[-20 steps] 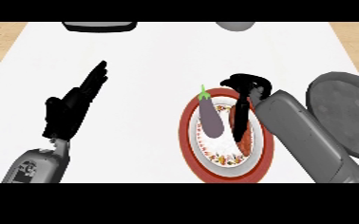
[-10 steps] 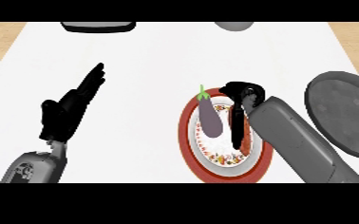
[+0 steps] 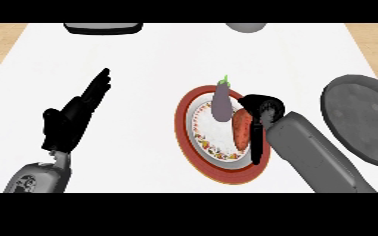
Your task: Pick the sweet potato from the plate and place it in the pan
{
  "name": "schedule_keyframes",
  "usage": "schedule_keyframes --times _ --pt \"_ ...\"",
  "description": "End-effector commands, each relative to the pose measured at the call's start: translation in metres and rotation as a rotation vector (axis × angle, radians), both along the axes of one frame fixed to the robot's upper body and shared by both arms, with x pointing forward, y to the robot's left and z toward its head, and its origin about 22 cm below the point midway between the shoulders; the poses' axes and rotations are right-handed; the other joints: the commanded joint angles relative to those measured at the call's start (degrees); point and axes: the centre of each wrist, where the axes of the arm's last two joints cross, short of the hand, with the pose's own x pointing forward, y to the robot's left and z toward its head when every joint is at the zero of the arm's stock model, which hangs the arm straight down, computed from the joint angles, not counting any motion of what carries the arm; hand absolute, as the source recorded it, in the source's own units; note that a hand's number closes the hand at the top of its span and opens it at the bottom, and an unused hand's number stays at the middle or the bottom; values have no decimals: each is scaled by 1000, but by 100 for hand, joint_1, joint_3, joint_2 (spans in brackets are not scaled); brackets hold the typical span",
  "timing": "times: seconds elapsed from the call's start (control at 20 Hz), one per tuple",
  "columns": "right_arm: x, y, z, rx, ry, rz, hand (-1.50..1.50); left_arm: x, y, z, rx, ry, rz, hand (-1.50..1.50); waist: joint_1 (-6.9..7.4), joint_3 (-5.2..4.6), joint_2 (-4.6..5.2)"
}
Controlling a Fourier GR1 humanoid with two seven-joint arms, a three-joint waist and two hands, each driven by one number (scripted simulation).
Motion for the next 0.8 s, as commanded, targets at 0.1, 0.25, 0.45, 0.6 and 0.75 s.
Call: schedule_keyframes --times 0.1,0.25,0.45,0.6,0.75 --pt "-14 12 -18 -76 57 5 -150 1 16 1 5 -5 -8 0 17 2 8" --pt "-12 -4 -31 -53 87 88 150 6 0 1 4 -3 13 0 30 5 18" --pt "-8 3 -22 -49 118 112 150 10 -24 -1 -7 -1 -9 0 7 3 13" --pt "-24 19 -24 -44 95 114 150 -1 1 -8 4 11 -15 0 3 1 2" --pt "-21 19 -31 -24 104 97 150 7 20 8 9 -5 0 0 14 2 8"
